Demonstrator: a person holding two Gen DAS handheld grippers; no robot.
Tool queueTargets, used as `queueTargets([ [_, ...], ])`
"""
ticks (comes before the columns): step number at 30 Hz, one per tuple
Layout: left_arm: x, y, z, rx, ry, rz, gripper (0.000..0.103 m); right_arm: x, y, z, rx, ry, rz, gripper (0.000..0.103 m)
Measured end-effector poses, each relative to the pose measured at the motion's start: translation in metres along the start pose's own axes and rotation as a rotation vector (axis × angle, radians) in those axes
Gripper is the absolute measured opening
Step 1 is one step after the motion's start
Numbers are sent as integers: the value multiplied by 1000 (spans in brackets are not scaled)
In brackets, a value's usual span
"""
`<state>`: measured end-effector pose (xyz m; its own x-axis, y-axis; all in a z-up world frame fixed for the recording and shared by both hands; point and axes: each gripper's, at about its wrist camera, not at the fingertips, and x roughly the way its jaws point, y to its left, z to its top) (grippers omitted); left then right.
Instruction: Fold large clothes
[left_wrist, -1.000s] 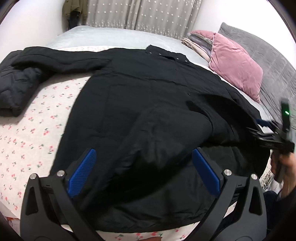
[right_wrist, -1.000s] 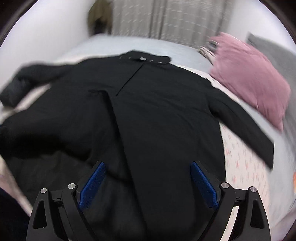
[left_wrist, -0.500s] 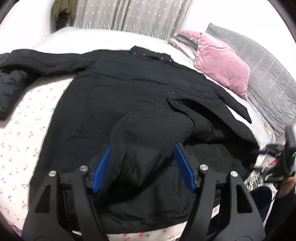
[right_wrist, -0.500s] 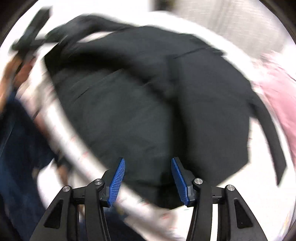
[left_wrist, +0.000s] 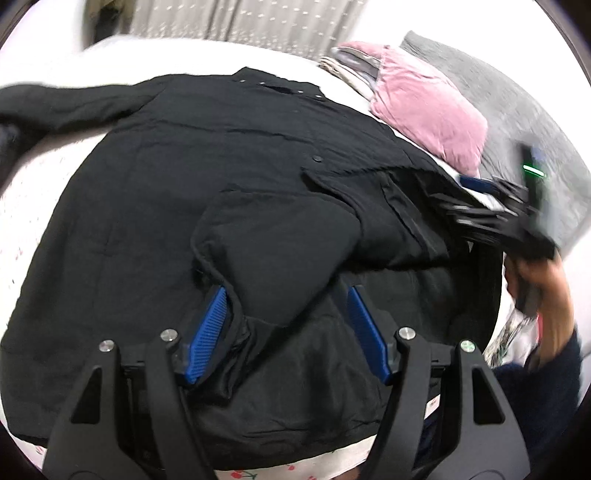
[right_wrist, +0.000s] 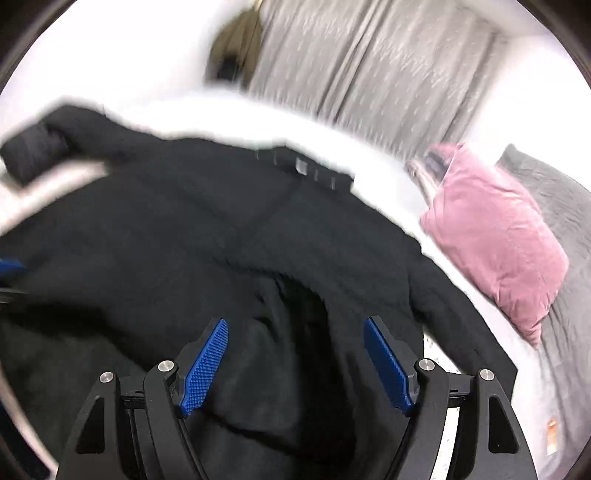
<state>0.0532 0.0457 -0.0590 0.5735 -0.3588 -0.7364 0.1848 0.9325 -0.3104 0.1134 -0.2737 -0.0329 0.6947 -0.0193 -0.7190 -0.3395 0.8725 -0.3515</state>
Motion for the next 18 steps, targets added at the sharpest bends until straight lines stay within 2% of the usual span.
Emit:
queueTargets([
  [1, -1, -1, 1, 11, -3, -1, 67, 28, -4, 3, -27, 91, 3, 77],
  [3, -2, 0, 3, 21, -7, 5, 58, 62, -15, 6, -14, 194, -5, 75],
  [4, -2, 2, 5, 21, -11, 13, 55, 65, -18, 2, 1, 216, -10, 63],
  [5, -2, 5, 7, 17, -12, 21, 45, 73, -19, 2, 29, 229, -9, 52],
  [6, -1, 9, 8, 4, -9, 31, 33, 71, -28, -1, 73, 244, 15, 24],
  [7, 0, 14, 9, -14, -2, 33, 28, 65, -36, -7, 116, 254, 64, 11],
  [8, 0, 17, 8, -29, 1, 27, 22, 56, -38, -14, 123, 255, 118, 11],
  [10, 1, 23, 9, -54, 6, 5, 20, 32, -28, -36, 66, 233, 177, 10],
  [14, -3, 19, 11, -37, -9, -37, 19, -24, -12, -84, -42, 219, 215, 10],
  [16, -9, 13, 13, -18, -26, -72, 14, -42, -3, -112, -102, 237, 231, 10],
  [18, -14, 9, 16, -7, -53, -93, 14, -49, 4, -138, -162, 256, 246, 11],
])
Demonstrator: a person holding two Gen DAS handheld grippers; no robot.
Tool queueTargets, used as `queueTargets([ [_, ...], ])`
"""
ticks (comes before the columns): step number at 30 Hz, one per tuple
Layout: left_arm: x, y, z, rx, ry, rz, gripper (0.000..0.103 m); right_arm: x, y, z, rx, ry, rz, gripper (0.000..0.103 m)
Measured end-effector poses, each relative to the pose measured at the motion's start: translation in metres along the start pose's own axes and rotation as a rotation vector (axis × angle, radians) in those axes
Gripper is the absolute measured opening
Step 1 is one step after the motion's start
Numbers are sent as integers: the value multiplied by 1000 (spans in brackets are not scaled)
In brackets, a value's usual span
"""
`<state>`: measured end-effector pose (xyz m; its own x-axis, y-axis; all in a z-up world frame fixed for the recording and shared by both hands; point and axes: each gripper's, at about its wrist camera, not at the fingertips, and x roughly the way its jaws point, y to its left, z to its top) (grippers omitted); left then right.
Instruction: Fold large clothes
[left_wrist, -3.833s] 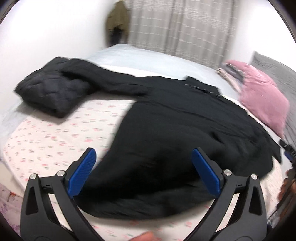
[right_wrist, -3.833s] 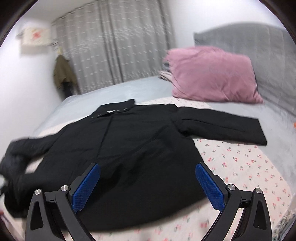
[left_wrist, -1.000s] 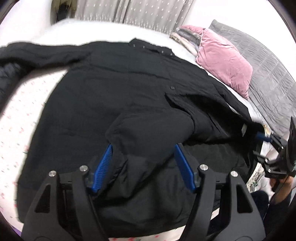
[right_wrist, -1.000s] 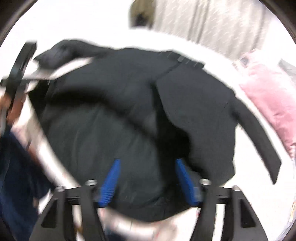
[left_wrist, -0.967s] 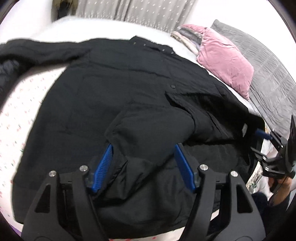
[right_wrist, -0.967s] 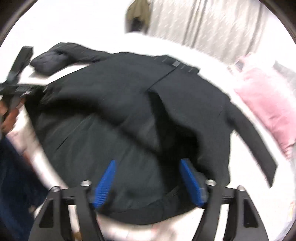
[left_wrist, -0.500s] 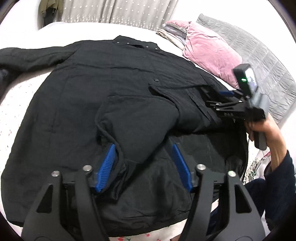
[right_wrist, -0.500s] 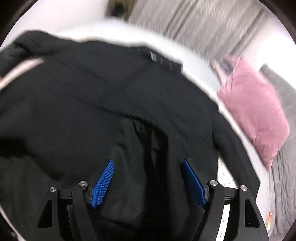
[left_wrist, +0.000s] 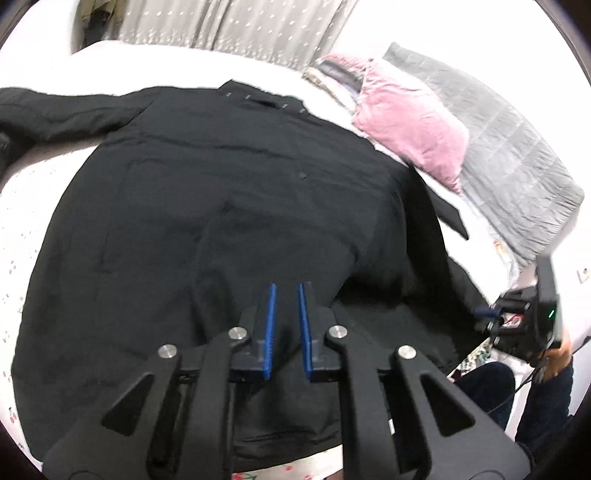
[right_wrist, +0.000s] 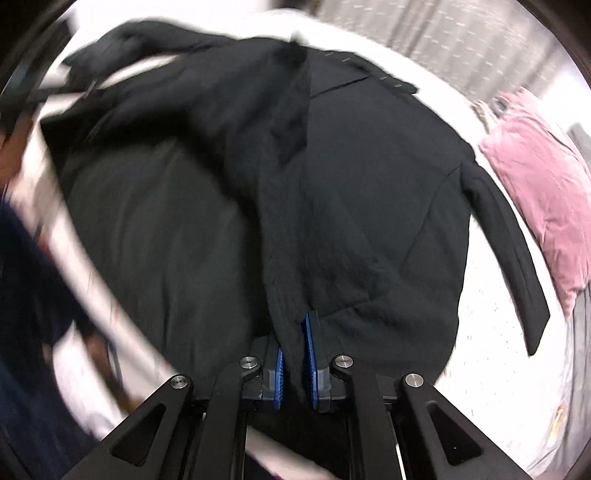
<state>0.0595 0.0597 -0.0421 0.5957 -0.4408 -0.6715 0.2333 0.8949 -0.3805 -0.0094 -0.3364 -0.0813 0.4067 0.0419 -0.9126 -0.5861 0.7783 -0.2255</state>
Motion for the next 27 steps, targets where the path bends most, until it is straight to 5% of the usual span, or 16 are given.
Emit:
queueTargets([
  [4, 0, -8, 6, 30, -20, 4, 14, 4, -3, -19, -27, 26, 25, 20],
  [7, 2, -4, 6, 11, -7, 25, 41, -34, 12, -16, 1, -121, 90, 32],
  [10, -4, 5, 7, -16, -37, 65, 60, -64, 9, -2, 87, -297, 253, 67],
  [14, -14, 30, 11, -99, -81, 103, 70, -79, 11, 15, 160, -442, 517, 68],
  [16, -7, 42, 11, -161, -59, 88, 71, -78, 17, 23, 184, -462, 543, 74],
  [19, 24, 55, 8, -250, 50, -13, 71, -39, 22, 37, 255, -345, 425, 75],
  [23, 46, 57, -9, -374, 102, -215, 70, 23, 9, 33, 451, -195, 437, 75],
  [27, 27, -6, -27, -136, 112, -381, 70, 30, -13, 21, 575, -188, 430, 75],
])
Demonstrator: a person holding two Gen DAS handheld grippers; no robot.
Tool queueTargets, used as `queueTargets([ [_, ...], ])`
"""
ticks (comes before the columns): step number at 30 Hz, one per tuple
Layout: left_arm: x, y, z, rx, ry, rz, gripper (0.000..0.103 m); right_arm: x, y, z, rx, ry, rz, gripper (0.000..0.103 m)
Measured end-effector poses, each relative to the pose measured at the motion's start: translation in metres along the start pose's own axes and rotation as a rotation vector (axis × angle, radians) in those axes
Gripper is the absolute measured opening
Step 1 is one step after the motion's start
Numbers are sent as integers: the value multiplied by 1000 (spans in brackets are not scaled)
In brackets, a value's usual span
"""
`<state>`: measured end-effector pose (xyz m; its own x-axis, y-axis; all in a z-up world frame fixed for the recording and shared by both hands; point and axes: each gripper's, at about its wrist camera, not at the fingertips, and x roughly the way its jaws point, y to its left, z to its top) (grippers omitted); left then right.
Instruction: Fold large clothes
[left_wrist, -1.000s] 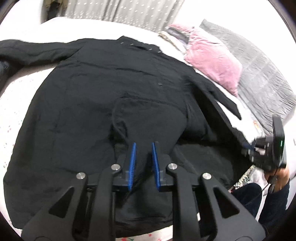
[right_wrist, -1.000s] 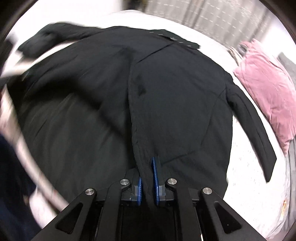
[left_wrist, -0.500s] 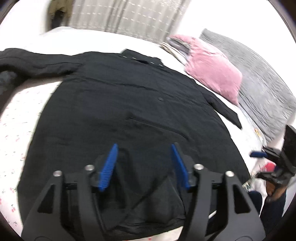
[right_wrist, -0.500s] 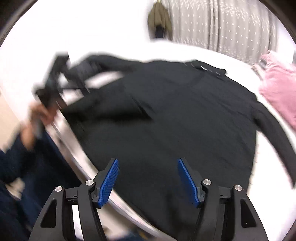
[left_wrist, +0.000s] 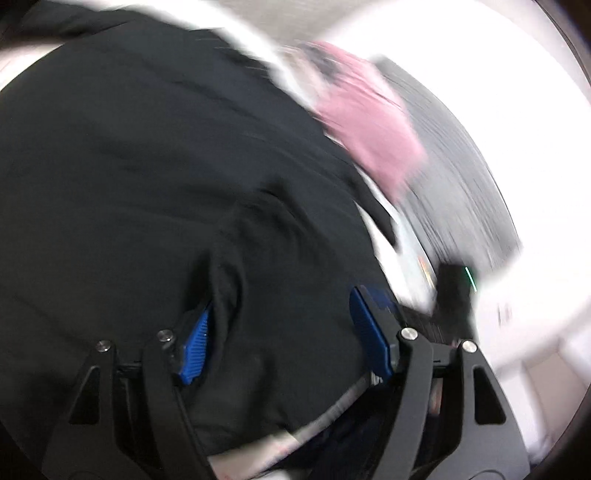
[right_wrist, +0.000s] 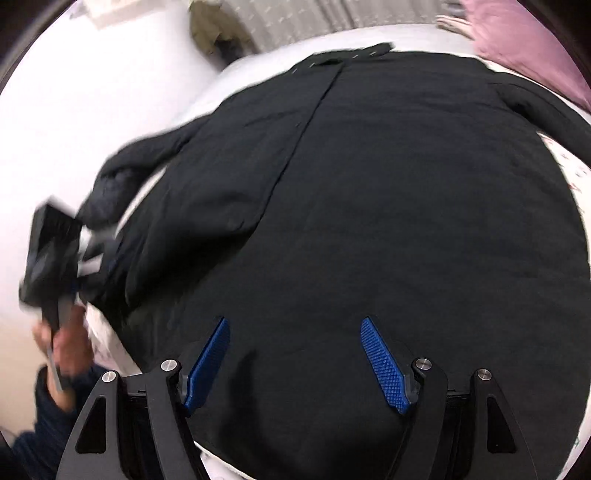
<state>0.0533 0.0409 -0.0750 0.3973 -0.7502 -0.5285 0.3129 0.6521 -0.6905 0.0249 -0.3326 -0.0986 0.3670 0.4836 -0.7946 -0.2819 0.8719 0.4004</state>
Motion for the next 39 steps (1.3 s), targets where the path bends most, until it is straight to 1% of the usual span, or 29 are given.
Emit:
queueTargets([
  [2, -6, -36, -18, 171, 6, -49, 71, -9, -10, 3, 47, -31, -14, 75],
  [3, -12, -56, -29, 282, 0, -37, 72, -14, -18, 2, 86, -47, -17, 75],
  [5, -19, -70, -39, 381, -31, 47, 72, -21, -33, -1, 146, -69, -25, 75],
  [6, -25, -69, -39, 387, -56, 114, 72, -24, -33, -2, 155, -81, -46, 75],
  [8, -35, -53, -30, 318, -85, 218, 72, -33, -37, -1, 150, -112, -125, 75],
  [10, -54, -12, -12, 137, -116, 366, 73, -44, -44, -5, 157, -159, -193, 75],
  [11, -63, 10, -7, 48, -125, 475, 73, -54, -53, -9, 193, -191, -213, 75],
  [12, -75, 39, -4, -57, -134, 676, 73, -62, -66, -12, 237, -213, -220, 75],
  [13, -84, 57, -4, -113, -136, 807, 72, -72, -77, -17, 286, -228, -227, 75],
  [14, -93, 74, -6, -165, -137, 903, 72, -80, -87, -24, 323, -239, -232, 75],
  [15, -106, 91, -9, -233, -144, 934, 72, -92, -102, -35, 382, -256, -244, 75],
  [17, -120, 109, -15, -326, -178, 838, 72, -107, -120, -50, 466, -259, -245, 75],
  [18, -124, 119, -20, -381, -183, 751, 72, -113, -135, -62, 560, -256, -193, 75],
  [19, -121, 123, -22, -405, -170, 702, 72, -119, -144, -67, 590, -237, -152, 75],
  [20, -117, 126, -24, -417, -151, 663, 72, -115, -142, -66, 586, -202, -148, 75],
  [21, -112, 124, -25, -402, -138, 649, 71, -107, -140, -65, 550, -124, -183, 74],
  [22, -108, 118, -25, -376, -138, 652, 63, -102, -138, -65, 534, -91, -192, 68],
  [23, -104, 113, -24, -349, -134, 649, 54, -96, -135, -62, 515, -62, -177, 58],
  [24, -100, 106, -22, -324, -127, 642, 28, -92, -131, -58, 490, -52, -146, 28],
  [25, -98, 103, -20, -321, -126, 647, 13, -90, -132, -56, 490, -51, -115, 9],
  [29, -96, 84, -16, -291, -158, 664, 10, -107, -138, -55, 505, -124, -67, 7],
  [30, -99, 76, -20, -278, -168, 652, 10, -125, -143, -55, 520, -177, -49, 7],
  [31, -102, 72, -22, -268, -170, 644, 10, -134, -144, -54, 530, -205, -45, 6],
  [33, -102, 66, -27, -251, -158, 649, 10, -160, -146, -53, 524, -260, -83, 6],
  [35, -105, 72, -30, -251, -137, 685, 10, -164, -147, -51, 504, -245, -111, 6],
  [36, -102, 78, -27, -272, -119, 702, 12, -155, -144, -50, 468, -202, -127, 6],
  [37, -103, 84, -26, -298, -107, 694, 13, -143, -144, -52, 446, -163, -123, 9],
  [38, -104, 87, -24, -324, -107, 696, 18, -133, -140, -57, 443, -145, -109, 10],
  [39, -113, 89, -24, -355, -133, 709, 23, -128, -145, -61, 452, -136, -97, 10],
])
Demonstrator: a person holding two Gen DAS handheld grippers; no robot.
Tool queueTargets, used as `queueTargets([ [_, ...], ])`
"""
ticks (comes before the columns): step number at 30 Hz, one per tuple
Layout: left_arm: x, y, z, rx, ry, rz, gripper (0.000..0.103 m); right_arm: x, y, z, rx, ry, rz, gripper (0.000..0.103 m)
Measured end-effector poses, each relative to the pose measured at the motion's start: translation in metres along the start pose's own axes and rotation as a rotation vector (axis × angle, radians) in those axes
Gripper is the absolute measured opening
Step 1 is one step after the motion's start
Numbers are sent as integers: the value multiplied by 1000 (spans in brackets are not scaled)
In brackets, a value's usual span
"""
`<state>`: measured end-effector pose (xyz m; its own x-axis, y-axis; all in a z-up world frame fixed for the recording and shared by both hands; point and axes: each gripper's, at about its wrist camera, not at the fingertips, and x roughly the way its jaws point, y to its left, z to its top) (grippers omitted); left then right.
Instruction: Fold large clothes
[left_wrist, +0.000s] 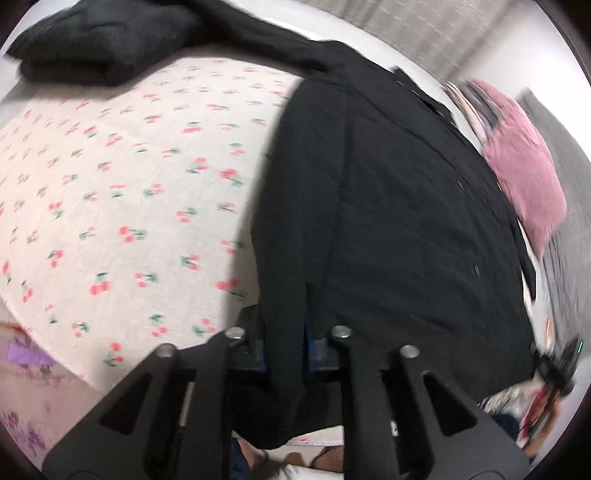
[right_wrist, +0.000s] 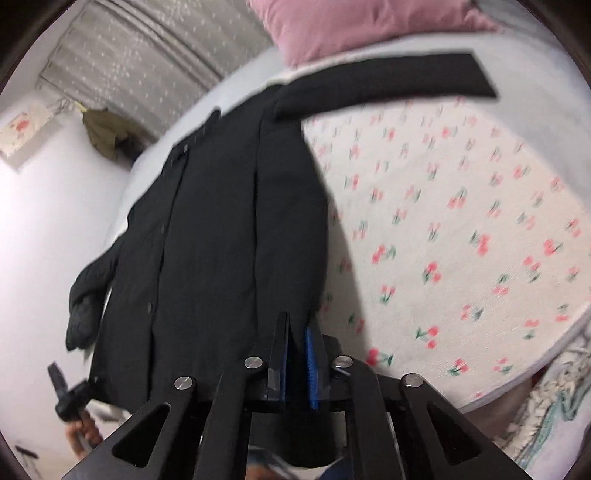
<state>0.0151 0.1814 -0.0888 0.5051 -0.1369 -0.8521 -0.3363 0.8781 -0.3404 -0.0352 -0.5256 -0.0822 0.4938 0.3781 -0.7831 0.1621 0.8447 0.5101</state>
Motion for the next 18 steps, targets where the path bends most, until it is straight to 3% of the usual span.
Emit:
queueTargets([
  [3, -26, 7, 13, -30, -131, 55, 32, -21, -16, 4, 67, -131, -8, 15],
  [5, -39, 2, 20, -29, -219, 96, 46, -44, -11, 13, 53, -231, -108, 31],
  [6, -45, -6, 25, -18, -265, 110, 57, -52, -4, 14, 35, -264, -125, 47],
  [7, -47, -13, 27, -6, -286, 115, 61, -59, 8, 19, 4, -302, -116, 64],
  [9, -48, -32, 33, 30, -317, 118, 63, -70, 26, 22, -56, -353, -83, 79],
  [14, -39, -86, 59, 91, -323, 71, 72, -60, 87, 45, -132, -401, -132, 82],
  [18, -35, -131, 82, 163, -353, 51, 92, -44, 100, 61, -91, -458, -99, 87],
])
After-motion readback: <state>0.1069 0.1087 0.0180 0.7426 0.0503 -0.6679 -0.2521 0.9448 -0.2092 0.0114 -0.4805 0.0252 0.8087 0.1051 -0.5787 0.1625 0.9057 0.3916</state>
